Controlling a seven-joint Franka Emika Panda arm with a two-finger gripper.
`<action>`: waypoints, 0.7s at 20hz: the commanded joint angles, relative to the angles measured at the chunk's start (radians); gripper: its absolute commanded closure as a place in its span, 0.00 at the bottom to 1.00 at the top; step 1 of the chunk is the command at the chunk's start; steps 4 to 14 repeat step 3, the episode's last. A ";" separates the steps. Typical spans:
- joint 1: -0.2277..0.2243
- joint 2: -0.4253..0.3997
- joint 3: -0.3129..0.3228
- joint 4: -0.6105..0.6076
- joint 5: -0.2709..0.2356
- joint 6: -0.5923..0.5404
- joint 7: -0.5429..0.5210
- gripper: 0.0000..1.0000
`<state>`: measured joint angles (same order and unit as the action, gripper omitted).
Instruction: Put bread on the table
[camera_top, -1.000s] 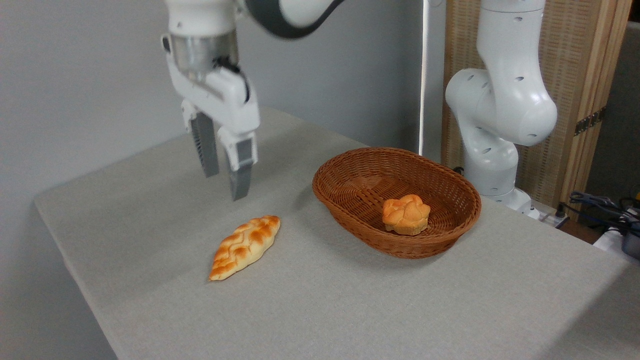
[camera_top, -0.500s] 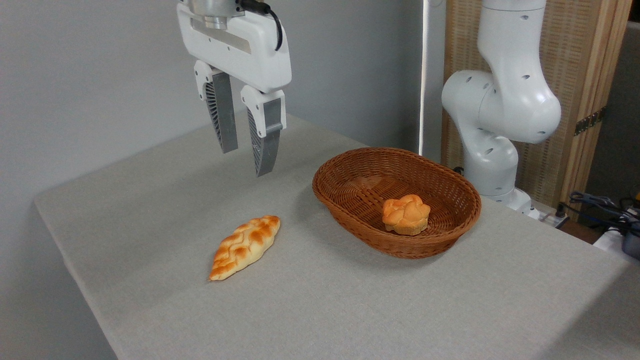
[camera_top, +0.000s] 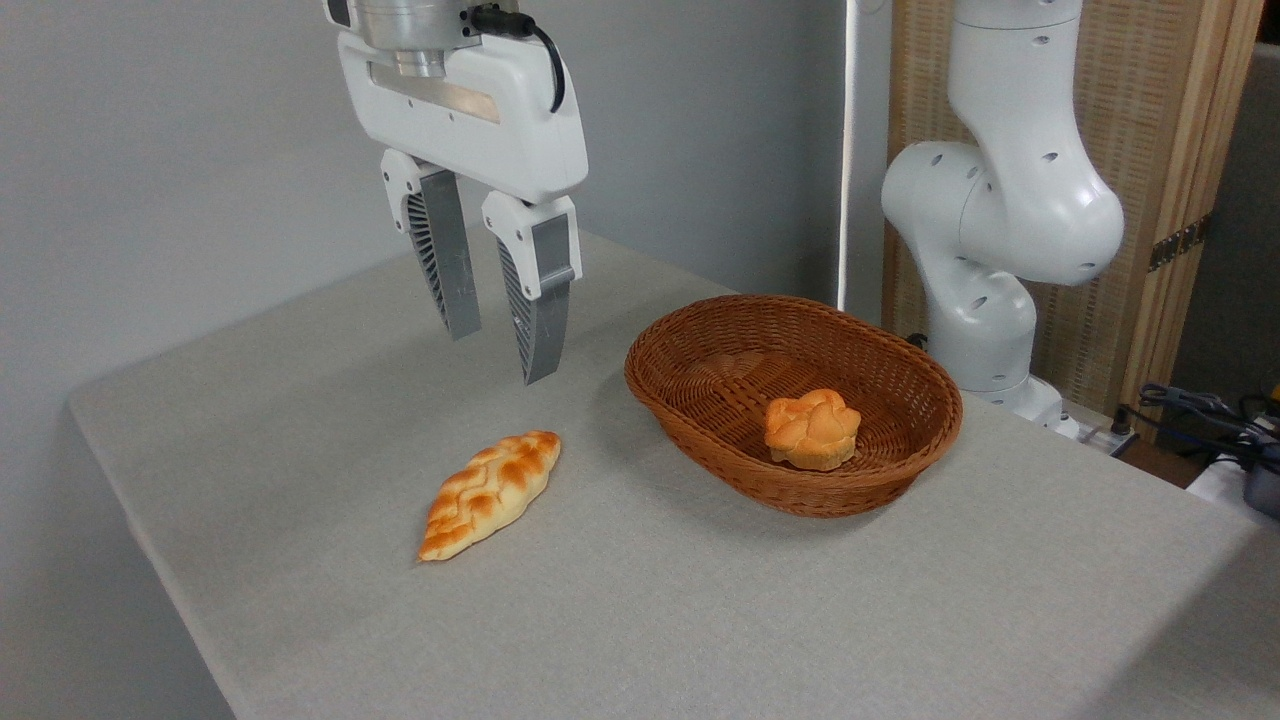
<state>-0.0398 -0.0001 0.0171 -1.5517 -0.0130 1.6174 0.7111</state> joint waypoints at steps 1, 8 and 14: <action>0.006 0.005 -0.012 0.022 0.013 -0.034 0.005 0.00; 0.006 0.005 -0.012 0.022 0.011 -0.034 0.011 0.00; 0.006 0.005 -0.012 0.022 0.011 -0.034 0.011 0.00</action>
